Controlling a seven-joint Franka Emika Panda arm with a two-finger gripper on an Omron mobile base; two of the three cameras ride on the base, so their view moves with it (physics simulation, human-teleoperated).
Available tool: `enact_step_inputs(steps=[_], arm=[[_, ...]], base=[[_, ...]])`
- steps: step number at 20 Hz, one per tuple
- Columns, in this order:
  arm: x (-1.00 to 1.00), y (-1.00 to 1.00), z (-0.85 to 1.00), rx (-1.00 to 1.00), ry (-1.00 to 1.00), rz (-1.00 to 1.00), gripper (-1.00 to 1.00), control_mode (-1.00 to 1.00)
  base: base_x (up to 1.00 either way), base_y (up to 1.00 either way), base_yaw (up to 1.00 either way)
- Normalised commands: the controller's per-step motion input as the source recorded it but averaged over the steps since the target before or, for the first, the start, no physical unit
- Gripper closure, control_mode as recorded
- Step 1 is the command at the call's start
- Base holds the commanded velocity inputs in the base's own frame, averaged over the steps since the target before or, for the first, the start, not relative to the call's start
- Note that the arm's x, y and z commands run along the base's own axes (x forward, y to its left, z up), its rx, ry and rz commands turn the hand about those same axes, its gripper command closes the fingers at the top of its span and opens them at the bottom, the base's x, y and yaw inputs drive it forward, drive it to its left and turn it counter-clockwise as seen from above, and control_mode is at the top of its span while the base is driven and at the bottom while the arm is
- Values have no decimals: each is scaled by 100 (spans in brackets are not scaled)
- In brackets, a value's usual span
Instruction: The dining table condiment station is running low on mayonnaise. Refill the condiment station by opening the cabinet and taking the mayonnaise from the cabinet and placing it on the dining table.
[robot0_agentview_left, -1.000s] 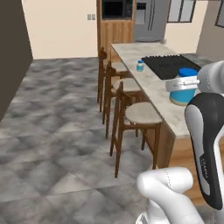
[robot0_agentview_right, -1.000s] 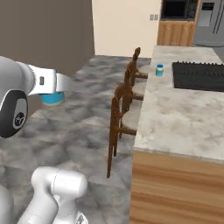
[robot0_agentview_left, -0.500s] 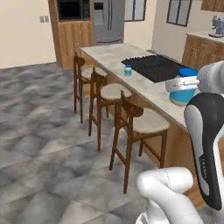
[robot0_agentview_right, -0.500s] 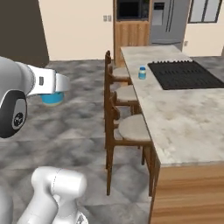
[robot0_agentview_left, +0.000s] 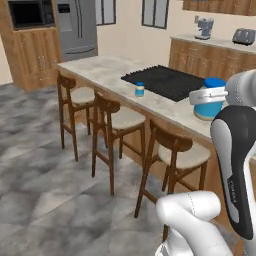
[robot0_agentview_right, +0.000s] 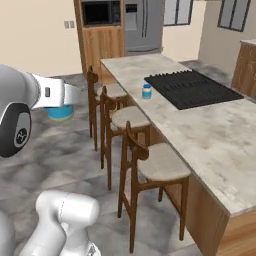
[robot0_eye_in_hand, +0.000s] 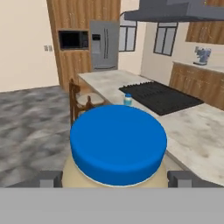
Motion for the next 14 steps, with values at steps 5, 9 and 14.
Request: enact_step_inputs(steps=[5,9,14], arm=[[0,0,0,0,0,0,100,100],[0,0,0,0,0,0,100,100],[0,0,0,0,0,0,100,100]], base=[[67,99,-48],[75,99,-47],[80,96,-45]])
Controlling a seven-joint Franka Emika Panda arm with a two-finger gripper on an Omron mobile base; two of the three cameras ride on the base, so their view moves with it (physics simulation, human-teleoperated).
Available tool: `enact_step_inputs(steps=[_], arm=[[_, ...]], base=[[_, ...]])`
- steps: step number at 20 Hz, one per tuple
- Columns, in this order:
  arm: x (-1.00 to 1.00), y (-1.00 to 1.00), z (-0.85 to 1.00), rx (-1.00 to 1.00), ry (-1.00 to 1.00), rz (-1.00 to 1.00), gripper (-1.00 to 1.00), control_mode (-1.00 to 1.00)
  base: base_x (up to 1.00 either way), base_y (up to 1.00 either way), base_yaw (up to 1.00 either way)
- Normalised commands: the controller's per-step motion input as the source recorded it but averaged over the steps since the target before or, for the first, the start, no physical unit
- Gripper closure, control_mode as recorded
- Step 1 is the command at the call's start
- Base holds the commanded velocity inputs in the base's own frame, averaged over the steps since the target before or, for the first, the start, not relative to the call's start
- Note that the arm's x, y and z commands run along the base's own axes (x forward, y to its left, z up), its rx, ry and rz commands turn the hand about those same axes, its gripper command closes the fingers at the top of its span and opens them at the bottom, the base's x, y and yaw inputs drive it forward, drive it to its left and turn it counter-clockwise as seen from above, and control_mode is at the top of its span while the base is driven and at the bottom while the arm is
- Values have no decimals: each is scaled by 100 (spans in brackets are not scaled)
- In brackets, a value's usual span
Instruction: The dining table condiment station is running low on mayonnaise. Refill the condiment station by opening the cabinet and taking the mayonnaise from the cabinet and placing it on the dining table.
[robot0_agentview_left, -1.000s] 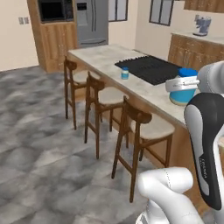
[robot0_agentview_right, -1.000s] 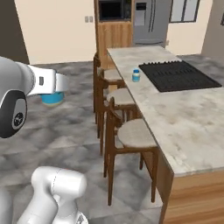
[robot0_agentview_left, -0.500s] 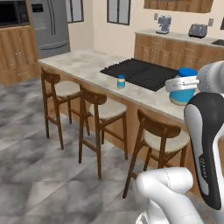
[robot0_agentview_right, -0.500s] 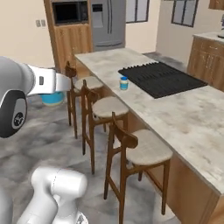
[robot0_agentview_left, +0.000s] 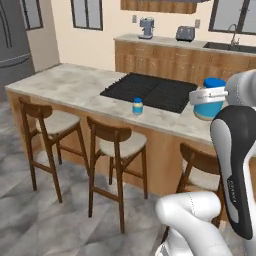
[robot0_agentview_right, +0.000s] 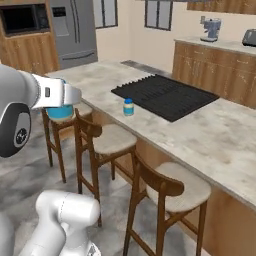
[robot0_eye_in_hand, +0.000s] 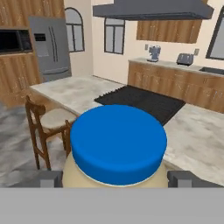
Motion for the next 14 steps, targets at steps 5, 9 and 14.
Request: enact_step_inputs(steps=[5,9,14], arm=[[0,0,0,0,0,0,100,100],[0,0,0,0,0,0,100,100],[0,0,0,0,0,0,100,100]], base=[[79,94,-44],[82,75,-39],[85,8,-22]])
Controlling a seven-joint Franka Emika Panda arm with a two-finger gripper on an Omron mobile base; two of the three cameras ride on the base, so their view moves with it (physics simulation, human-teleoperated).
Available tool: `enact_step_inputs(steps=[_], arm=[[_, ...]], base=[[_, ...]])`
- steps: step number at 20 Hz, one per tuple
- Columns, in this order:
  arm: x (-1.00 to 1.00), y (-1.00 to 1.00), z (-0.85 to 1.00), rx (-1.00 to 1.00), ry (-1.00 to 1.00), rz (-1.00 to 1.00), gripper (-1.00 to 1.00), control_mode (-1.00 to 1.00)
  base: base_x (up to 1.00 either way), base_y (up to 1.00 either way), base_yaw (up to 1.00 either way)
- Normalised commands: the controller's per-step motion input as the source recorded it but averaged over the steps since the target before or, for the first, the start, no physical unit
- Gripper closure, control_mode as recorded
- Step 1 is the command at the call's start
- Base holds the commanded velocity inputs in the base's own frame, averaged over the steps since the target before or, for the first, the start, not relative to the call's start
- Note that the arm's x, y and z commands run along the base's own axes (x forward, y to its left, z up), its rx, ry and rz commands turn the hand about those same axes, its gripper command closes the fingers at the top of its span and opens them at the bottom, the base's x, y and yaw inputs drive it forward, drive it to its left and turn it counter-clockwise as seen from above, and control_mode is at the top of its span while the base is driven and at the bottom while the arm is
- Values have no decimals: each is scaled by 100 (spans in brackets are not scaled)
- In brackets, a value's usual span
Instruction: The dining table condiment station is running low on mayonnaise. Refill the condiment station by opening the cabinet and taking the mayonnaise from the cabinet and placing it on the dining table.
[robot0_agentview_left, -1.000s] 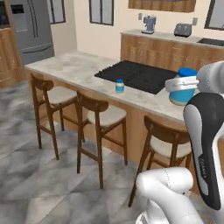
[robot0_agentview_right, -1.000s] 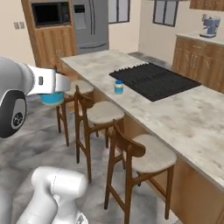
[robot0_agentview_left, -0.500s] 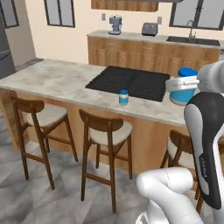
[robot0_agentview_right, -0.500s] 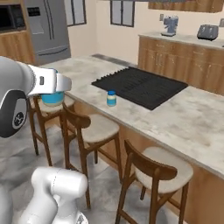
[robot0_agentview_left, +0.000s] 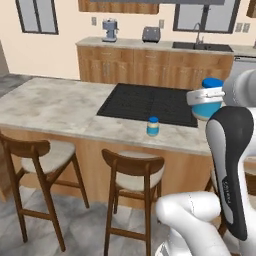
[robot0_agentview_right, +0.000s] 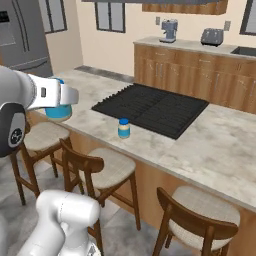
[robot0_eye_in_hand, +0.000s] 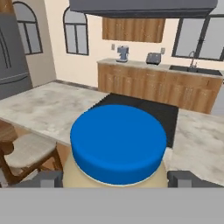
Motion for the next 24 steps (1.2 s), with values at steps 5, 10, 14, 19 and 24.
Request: enact_step_inputs(steps=[5,10,14,19,24], arm=[[0,0,0,0,0,0,100,100],[0,0,0,0,0,0,100,100],[0,0,0,0,0,0,100,100],[68,-28,-10,2,0,11,100,-100],[70,-42,-41,2,0,22,100,-100]], base=[[84,-17,-10],[84,-12,-2],[68,-8,0],[0,0,0],[0,0,0]])
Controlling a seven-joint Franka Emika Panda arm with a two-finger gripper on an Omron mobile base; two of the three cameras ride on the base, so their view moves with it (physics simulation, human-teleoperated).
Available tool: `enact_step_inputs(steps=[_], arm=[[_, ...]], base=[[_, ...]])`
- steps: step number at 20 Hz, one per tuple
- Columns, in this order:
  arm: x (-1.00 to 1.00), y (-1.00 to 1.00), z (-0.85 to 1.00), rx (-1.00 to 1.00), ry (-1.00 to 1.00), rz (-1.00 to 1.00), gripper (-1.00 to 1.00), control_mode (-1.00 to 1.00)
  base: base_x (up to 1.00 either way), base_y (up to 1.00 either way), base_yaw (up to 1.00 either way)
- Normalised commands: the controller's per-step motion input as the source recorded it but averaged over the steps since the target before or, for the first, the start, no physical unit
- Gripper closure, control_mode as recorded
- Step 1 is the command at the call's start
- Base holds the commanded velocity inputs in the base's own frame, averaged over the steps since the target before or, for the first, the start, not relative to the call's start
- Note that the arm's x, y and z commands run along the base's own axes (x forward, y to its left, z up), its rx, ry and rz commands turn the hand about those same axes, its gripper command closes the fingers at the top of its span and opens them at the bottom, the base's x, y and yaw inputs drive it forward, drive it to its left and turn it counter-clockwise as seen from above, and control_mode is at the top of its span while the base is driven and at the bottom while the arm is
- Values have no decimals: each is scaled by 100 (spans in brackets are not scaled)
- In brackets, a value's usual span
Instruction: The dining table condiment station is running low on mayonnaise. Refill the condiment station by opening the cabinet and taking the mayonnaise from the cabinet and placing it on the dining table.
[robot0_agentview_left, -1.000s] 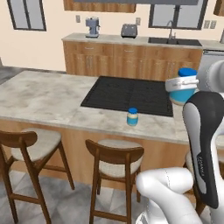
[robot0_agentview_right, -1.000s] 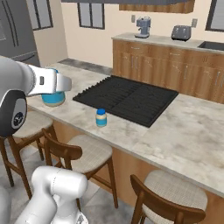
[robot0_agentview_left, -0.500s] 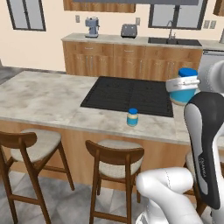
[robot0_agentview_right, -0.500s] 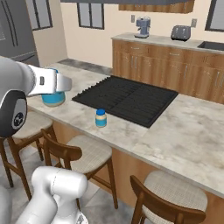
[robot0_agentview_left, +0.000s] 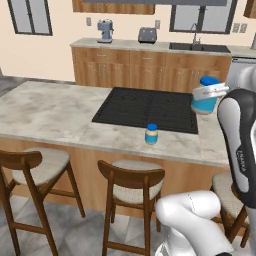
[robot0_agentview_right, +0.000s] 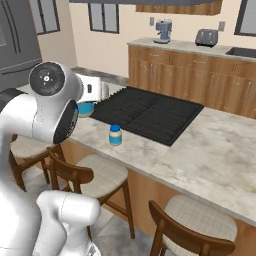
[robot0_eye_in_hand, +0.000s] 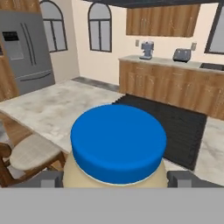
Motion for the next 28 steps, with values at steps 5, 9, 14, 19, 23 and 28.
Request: enact_step_inputs(steps=[5,9,14,19,23,28], arm=[[67,-30,-47,0,0,25,100,-100],[70,-25,-50,0,0,24,100,-100],[65,-34,-42,-2,4,19,100,-100],[56,-26,-52,-10,9,11,100,-100],[46,-12,-54,-10,0,2,100,-100],[47,-1,-31,-3,0,0,100,-100]], base=[[0,0,0],[0,0,0],[0,0,0],[0,0,0],[0,0,0],[0,0,0]])
